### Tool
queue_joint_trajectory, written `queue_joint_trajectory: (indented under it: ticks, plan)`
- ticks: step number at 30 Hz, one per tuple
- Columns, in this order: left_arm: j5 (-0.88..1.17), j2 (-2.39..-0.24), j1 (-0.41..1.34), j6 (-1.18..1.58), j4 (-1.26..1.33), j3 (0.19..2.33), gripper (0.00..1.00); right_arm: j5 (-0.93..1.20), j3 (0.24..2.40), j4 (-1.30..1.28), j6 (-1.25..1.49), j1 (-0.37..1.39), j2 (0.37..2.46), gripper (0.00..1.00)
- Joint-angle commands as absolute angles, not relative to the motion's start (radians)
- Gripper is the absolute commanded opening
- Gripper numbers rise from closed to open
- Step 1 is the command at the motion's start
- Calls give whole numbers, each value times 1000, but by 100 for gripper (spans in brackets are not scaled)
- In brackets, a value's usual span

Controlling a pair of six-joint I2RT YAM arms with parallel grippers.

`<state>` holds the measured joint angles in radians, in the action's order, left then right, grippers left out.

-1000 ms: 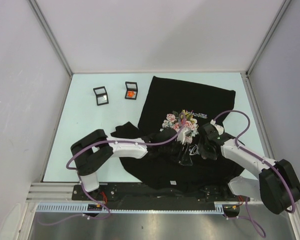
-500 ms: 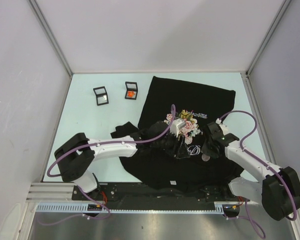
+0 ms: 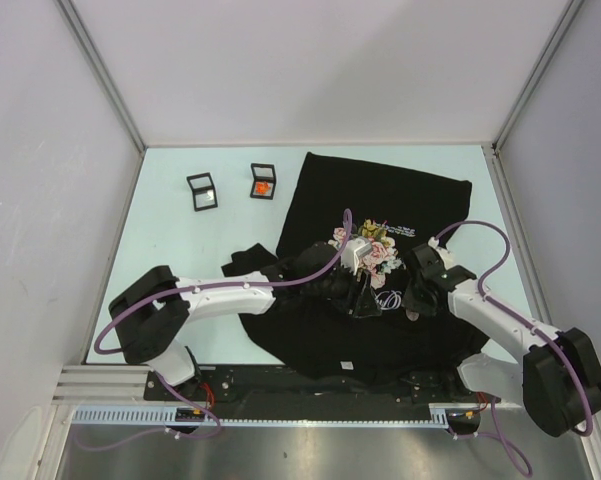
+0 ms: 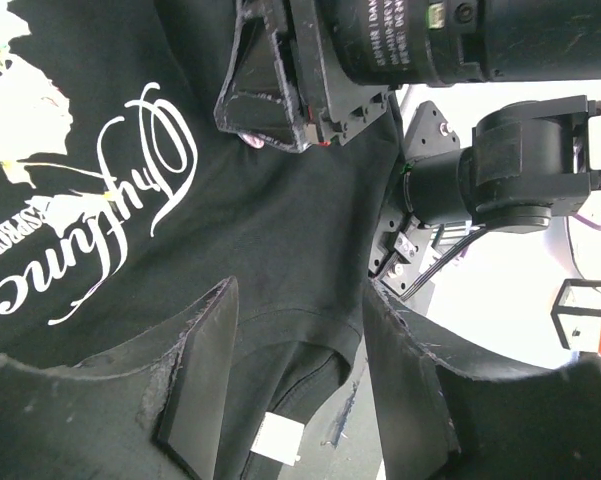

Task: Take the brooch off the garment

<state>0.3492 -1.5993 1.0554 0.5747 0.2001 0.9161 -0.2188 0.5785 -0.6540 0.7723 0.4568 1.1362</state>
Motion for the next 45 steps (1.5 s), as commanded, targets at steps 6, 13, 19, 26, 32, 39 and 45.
queue_joint_trajectory:
  ticks: [6, 13, 19, 26, 32, 39, 45]
  plan:
    - [370, -1614, 1043, 561, 259, 917, 57, -190, 592, -552, 772, 465, 1081, 0]
    - [396, -1678, 1035, 595, 314, 931, 57, -198, 552, -515, 776, 466, 1037, 0]
    - [416, -1707, 1035, 601, 340, 937, 63, -265, 566, -623, 824, 499, 1046, 41]
    - [436, -1704, 1035, 565, 330, 931, 73, -330, 580, -673, 885, 549, 1149, 52]
    - [419, -1683, 1034, 546, 307, 931, 73, -371, 584, -687, 914, 569, 1175, 43]
    - [420, -1683, 1034, 549, 314, 927, 72, -376, 584, -672, 916, 571, 1143, 20]
    - [423, -1683, 1032, 551, 316, 923, 72, -341, 580, -629, 902, 574, 1111, 0]
